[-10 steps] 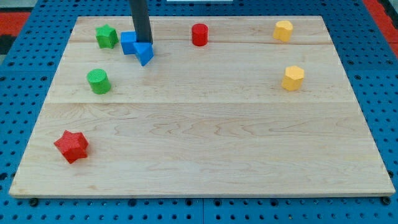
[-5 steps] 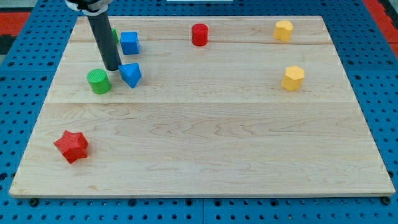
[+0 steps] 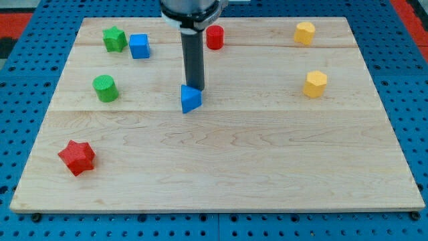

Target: Push the blue triangle towards the bottom center

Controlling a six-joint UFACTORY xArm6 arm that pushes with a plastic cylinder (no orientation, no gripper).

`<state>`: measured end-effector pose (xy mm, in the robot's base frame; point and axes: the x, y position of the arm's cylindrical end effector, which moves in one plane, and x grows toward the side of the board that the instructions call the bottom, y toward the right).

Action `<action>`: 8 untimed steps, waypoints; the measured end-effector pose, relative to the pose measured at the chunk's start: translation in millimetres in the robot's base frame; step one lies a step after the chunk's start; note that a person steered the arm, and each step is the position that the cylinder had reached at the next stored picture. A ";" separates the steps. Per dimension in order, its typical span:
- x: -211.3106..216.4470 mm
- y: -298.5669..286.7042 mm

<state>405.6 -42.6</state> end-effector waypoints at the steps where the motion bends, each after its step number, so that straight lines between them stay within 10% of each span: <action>1: 4.4 -40.7; 2: 27.0 -89.3; 6: 16.5 64.0; 8: 44.3 20.2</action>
<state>450.0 -22.4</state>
